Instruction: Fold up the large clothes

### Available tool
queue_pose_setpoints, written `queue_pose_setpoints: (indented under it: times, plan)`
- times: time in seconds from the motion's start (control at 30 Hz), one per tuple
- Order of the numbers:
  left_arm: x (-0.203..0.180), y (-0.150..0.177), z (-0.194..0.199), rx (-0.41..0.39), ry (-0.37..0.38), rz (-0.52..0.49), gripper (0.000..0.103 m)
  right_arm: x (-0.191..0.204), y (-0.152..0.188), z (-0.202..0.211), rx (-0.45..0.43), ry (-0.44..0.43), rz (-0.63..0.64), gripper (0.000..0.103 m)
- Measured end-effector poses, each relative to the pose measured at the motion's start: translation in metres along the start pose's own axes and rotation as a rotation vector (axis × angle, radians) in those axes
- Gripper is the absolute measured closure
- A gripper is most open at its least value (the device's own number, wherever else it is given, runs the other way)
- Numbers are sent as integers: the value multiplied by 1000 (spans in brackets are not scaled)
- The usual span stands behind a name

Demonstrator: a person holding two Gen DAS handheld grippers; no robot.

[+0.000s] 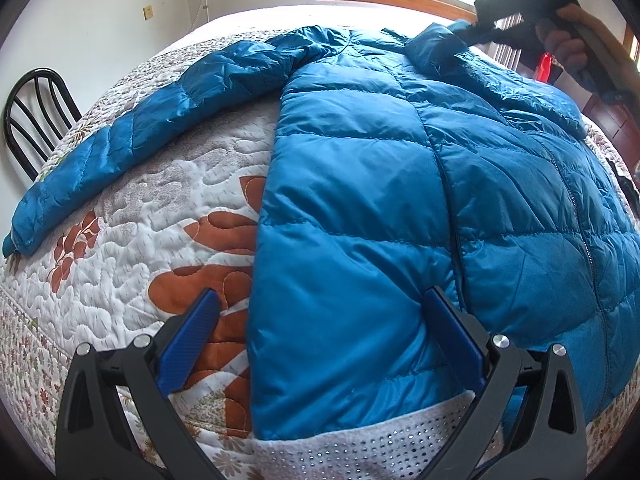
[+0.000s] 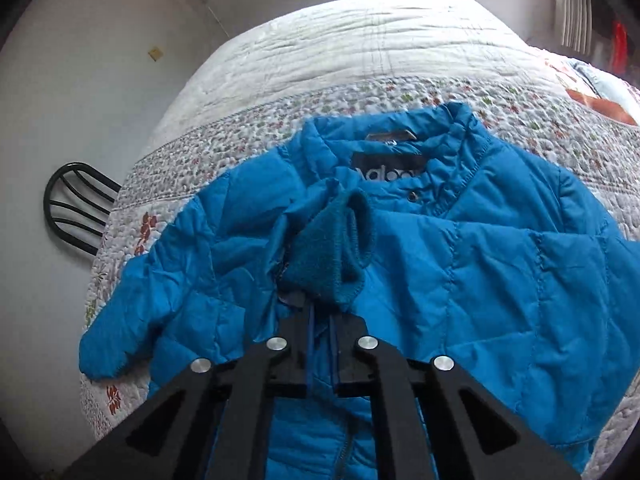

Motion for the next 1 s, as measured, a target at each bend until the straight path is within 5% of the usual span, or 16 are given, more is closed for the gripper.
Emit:
queue_pose_setpoints:
  times: [0.2, 0.3, 0.47, 0.7, 1.0]
  plan:
    - [-2, 1, 1, -3, -3, -2, 2, 54, -5, -6, 52, -213, 103, 94]
    - [-1, 1, 1, -5, -1, -2, 2, 66, -4, -6, 38, -185, 134, 79]
    - [-1, 1, 1, -6, -2, -1, 2, 59, -8, -25, 43, 31, 125, 82]
    - [0, 1, 1, -5, 0, -1, 2, 59, 2, -88, 163, 139, 142, 84]
    - [-1, 2, 2, -7, -3, 0, 2, 61, 8, -96, 118, 194, 151, 85]
Point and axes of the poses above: each gripper's, at about its wrist camera, not at the fingertips, and z roughly against the way its jaws point, x to its left, y to its underside, the point moved 1 cm from there along -z, roughly the way its jaws point, and after that the axes turned 6 degrees about x, right-handed, at the moved point
